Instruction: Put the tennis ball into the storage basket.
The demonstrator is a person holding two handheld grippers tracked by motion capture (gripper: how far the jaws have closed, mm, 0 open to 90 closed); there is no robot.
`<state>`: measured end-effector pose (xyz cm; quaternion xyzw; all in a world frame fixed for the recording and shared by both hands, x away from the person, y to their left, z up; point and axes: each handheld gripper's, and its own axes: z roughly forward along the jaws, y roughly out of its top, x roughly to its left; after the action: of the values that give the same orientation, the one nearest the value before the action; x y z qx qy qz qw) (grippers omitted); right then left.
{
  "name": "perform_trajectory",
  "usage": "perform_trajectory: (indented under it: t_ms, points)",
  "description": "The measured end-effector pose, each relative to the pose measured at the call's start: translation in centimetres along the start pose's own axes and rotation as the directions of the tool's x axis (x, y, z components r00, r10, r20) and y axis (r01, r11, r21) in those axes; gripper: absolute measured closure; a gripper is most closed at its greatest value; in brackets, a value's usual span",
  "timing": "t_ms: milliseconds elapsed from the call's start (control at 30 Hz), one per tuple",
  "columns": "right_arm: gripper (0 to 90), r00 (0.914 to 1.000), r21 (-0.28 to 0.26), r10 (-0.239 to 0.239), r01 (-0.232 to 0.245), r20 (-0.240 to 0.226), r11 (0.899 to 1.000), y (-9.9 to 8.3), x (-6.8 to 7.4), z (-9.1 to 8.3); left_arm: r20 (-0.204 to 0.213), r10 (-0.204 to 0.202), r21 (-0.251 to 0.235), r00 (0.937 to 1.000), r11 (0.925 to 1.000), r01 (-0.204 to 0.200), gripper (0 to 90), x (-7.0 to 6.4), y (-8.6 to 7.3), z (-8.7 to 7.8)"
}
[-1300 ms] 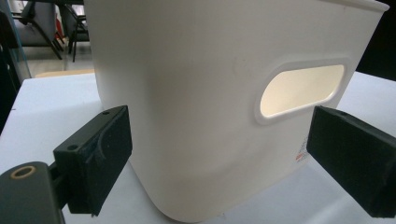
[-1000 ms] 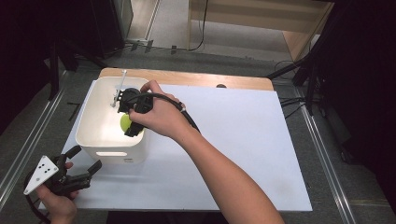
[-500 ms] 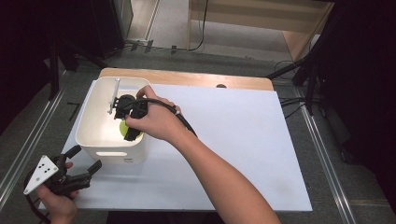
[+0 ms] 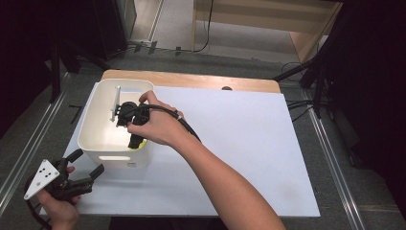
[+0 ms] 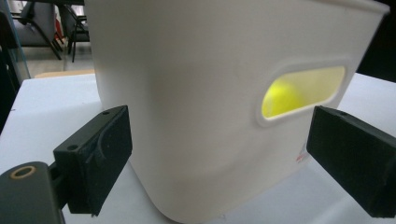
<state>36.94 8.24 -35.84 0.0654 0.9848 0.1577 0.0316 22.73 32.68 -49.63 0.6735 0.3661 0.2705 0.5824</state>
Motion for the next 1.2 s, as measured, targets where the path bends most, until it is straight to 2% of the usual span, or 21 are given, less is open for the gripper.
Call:
perform_trajectory:
  t_ms: [100,233,267,333,500,633,767,1200]
  points:
    - [9.5,0.9999,-0.011,0.006,-0.006,0.015,1.0,-0.2,0.2,-0.5,0.0,0.0,0.0,1.0,1.0,0.0,7.3,0.0,0.0,0.0]
    - [8.4,0.9993,-0.039,0.018,-0.017,0.031,0.999,-0.7,0.3,-1.2,-0.002,0.0,0.001,1.0,1.0,0.0,7.3,0.0,0.0,0.0]
    - [3.4,0.999,-0.05,0.032,-0.03,0.031,0.998,-1.1,0.3,-1.5,-0.002,0.001,0.002,1.0,1.0,-0.001,7.3,0.0,0.0,0.0]
    - [0.0,0.9988,-0.061,0.029,-0.027,0.04,0.998,-1.5,0.2,-1.8,-0.002,0.001,0.002,1.0,1.0,-0.001,7.3,0.0,0.0,0.0]
    - [0.0,0.9977,-0.094,0.048,-0.043,0.048,0.995,-2.3,0.2,-2.6,-0.003,0.001,0.001,1.0,1.0,-0.001,7.3,0.0,0.0,0.0]
    - [0.0,0.9947,-0.128,0.086,-0.078,0.057,0.989,-3.5,0.2,-3.3,-0.003,0.002,0.002,1.0,1.0,-0.002,7.4,0.0,0.0,0.0]
    - [0.0,0.9933,-0.135,0.095,-0.086,0.066,0.987,-4.2,0.1,-3.7,-0.003,0.002,0.002,1.0,1.0,-0.002,7.3,0.0,0.0,0.0]
    - [0.0,0.9842,-0.182,0.162,-0.146,0.073,0.972,-8.2,-0.2,-4.9,-0.004,0.002,0.003,1.0,1.0,-0.002,7.3,0.0,0.0,0.0]
